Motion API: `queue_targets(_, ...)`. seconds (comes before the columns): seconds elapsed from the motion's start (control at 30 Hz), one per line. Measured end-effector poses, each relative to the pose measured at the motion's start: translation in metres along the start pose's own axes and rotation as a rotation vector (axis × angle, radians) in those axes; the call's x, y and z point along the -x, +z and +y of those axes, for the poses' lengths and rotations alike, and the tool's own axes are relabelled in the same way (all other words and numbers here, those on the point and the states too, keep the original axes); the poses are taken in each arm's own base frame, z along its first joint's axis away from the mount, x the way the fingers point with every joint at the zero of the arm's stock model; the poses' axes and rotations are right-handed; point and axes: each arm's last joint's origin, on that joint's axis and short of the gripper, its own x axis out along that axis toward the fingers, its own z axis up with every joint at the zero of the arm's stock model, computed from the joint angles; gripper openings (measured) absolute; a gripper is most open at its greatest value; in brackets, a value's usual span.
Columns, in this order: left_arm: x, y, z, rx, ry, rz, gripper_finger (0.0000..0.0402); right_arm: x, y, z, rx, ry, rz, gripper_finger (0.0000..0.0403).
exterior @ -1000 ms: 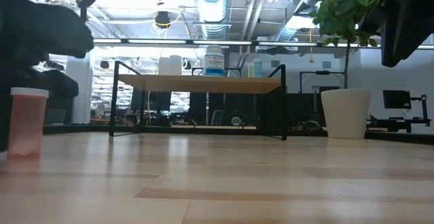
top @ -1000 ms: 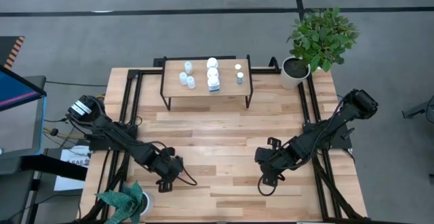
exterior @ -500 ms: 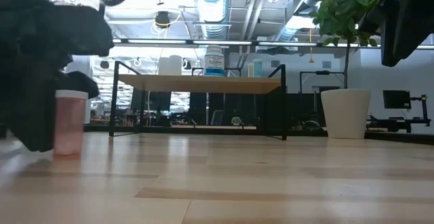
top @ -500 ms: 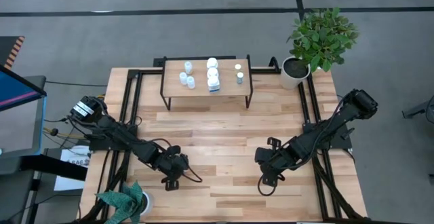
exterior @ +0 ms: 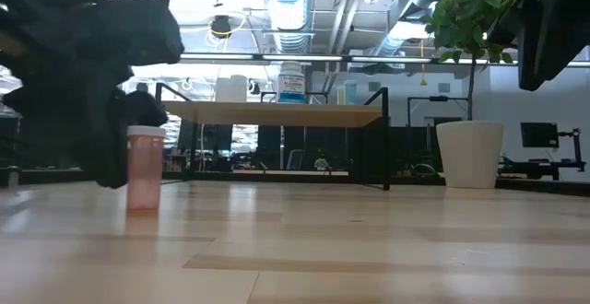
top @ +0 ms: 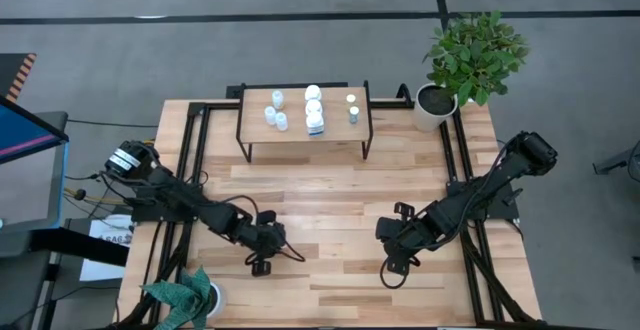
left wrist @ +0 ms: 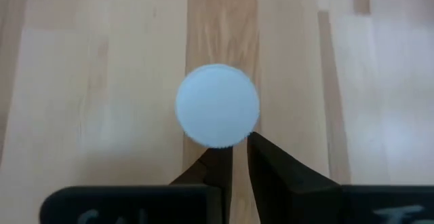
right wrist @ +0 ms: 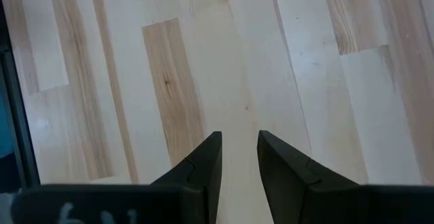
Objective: Pick and place medicine bottles onto shelf by color
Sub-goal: Put the orange pill bottle on the shelf
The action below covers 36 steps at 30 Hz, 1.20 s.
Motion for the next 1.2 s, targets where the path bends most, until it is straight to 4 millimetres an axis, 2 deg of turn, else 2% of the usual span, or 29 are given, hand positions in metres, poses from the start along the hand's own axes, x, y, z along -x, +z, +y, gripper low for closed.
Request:
queue_targets(0.23,-0.005,0.004,0.004,-0.01,-0.017,-0.016,0.0032,0.0,0.0,0.0,0.0,-0.002,0.002,0.0118)
queue_targets(0.43,-0.017,0.007,0.007,-0.021,-0.037,-0.024,0.0032,0.0,0.0,0.0,0.001,-0.004,0.004,0.0118)
queue_targets(0.7,-0.013,0.027,0.006,-0.094,-0.046,-0.083,0.0032,0.0,0.0,0.0,0.001,-0.003,0.004,0.0118)
queue_targets(0.9,-0.012,0.031,0.011,-0.099,-0.038,-0.091,0.0032,0.0,0.0,0.0,0.001,-0.004,0.005,0.0118)
queue_targets(1.2,-0.031,0.033,0.017,-0.116,-0.054,-0.103,0.0032,0.0,0.0,0.0,0.0,0.0,0.002,0.0118)
